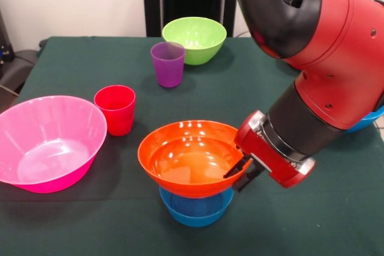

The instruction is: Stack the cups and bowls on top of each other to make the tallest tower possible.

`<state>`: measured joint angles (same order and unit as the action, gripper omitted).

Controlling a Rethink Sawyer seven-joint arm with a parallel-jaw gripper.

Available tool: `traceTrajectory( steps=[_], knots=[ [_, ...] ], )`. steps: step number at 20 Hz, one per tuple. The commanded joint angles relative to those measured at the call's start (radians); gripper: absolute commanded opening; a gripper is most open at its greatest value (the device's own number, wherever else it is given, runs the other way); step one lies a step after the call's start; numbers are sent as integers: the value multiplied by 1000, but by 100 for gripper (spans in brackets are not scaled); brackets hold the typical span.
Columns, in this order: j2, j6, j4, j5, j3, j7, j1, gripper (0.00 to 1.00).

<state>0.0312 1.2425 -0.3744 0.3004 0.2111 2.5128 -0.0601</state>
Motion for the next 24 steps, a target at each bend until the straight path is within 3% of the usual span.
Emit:
traceTrajectory(
  steps=[1, 24],
  knots=[
    [42, 91, 91, -17, -78, -147, 23, 0],
    [44, 41, 38, -27, -40, -109, 7, 0]
  ],
)
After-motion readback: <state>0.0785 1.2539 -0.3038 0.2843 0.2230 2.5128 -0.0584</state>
